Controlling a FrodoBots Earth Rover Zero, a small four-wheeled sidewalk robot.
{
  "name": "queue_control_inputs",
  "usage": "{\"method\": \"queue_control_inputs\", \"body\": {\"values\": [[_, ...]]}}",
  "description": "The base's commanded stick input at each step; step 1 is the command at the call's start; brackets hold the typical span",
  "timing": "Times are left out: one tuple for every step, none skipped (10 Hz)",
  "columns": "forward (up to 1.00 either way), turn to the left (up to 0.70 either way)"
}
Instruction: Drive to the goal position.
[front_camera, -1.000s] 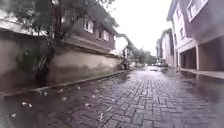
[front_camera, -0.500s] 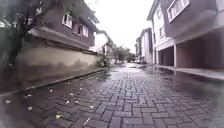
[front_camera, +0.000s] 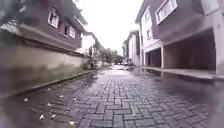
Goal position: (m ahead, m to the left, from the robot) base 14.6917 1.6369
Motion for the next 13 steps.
{"method": "queue_control_inputs", "body": {"values": [[0.70,0.00],[0.70,0.00],[0.70,0.00],[0.70,0.00],[0.70,0.00],[0.70,0.00],[0.70,0.00],[0.70,0.00],[0.70,0.00],[0.70,0.00],[0.70,0.00],[0.70,0.00],[0.70,-0.05]]}}
